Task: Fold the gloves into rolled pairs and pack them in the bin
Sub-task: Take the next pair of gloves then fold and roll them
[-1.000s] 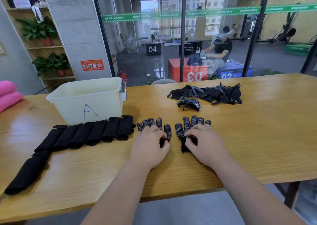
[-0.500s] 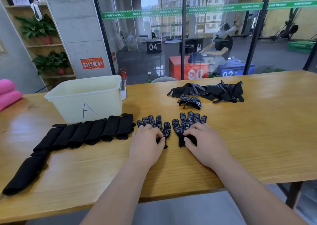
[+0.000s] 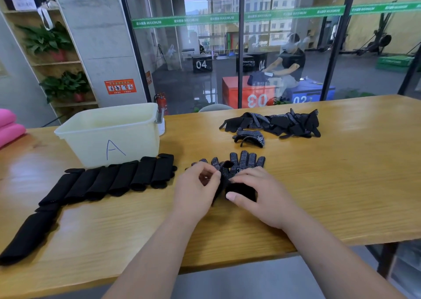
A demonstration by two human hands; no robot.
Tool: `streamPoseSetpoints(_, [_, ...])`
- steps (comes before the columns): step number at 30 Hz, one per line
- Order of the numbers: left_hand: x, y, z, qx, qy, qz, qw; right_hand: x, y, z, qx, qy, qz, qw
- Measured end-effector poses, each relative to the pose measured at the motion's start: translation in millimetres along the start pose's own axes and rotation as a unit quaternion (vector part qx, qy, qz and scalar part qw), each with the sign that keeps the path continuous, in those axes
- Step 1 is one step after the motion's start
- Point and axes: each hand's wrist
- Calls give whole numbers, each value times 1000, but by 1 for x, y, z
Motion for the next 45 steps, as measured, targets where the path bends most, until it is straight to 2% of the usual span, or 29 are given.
streamPoseSetpoints(2, [1,4,0,52,2,-5,999,-3,2,-1,6,-1,1,1000])
streamPoseSetpoints(5, [4,5,-1,61,1,-9,998,-7,5,-2,-40,10,-29,999])
streamPoseSetpoints(9, [11,5,-4,41,4,-17,999,-11,1,-3,-118,127,-48,984])
streamPoseSetpoints(12, [16,8,-6,21,50,-65,996,-13,2,-5,-99,188,-23,977])
streamPoseSetpoints(16, [20,9,-7,-2,103,-123,987,-10,2,-5,-58,140,-34,988])
streamPoseSetpoints(18, [20,8,-7,0,111,-129,985,-6,-2,-3,-82,121,-88,985])
streamPoseSetpoints(20, [17,7,-6,25,106,-135,985,-5,-9,-2,-138,141,-158,968])
streamPoseSetpoints(23, [16,7,-5,66,112,-162,978,-17,-12,-4,-221,209,-241,922])
streamPoseSetpoints(28, [17,12,-3,111,112,-230,960,-31,-14,-4,-318,323,-367,812])
streamPoseSetpoints(30, [17,14,-4,114,119,-251,954,-33,-16,-4,-326,335,-375,800])
streamPoseSetpoints(35, [21,5,-7,153,124,-292,936,-32,-21,0,-333,346,-365,798])
streamPoseSetpoints(39, [34,-14,-7,194,125,-317,920,-18,-24,0,-296,314,-339,836])
streamPoseSetpoints(43, [39,-25,-3,162,90,-280,942,-9,-27,-4,-276,289,-325,857])
streamPoseSetpoints(45, [39,-25,-2,153,94,-283,942,-7,-32,-7,-265,284,-310,868])
Point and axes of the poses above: each hand's wrist, its own z-axis away from the middle knuckle, its own y-axis out of the palm, x = y × z, and after that the axes turned 2 degrees about z, right-handed
